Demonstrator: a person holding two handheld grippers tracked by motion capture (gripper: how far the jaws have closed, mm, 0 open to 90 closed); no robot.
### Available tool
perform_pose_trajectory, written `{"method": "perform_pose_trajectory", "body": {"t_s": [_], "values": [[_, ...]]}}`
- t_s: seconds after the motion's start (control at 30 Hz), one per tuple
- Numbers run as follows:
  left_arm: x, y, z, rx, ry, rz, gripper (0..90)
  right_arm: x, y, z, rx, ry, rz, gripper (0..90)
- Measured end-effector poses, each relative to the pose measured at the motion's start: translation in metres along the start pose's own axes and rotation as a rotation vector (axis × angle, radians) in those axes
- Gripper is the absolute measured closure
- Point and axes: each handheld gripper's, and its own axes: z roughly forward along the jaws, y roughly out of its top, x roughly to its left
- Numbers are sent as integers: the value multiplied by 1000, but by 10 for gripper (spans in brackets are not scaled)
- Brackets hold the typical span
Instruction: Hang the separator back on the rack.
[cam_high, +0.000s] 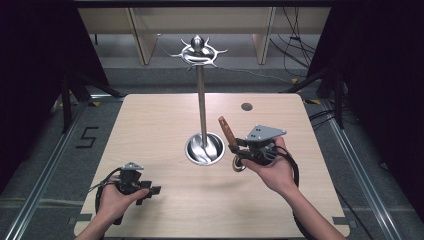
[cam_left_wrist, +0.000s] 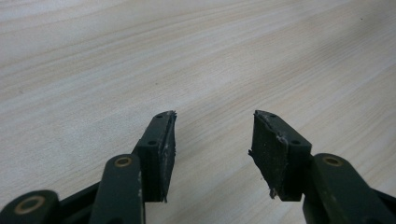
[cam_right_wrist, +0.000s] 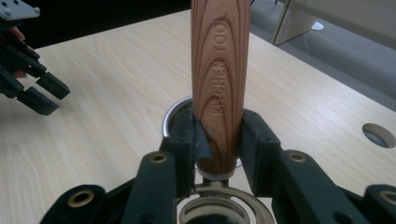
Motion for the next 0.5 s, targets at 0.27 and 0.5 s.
{"method": "perform_pose_trajectory", "body": {"t_s": [0.27, 0.5], "values": [[1, 0, 0, -3, -5, -3, 476, -1, 6, -3, -25, -4, 22, 694], [2, 0, 1, -5, -10, -4, 473, -3, 12, -4, -71, -22, 11, 693]]}}
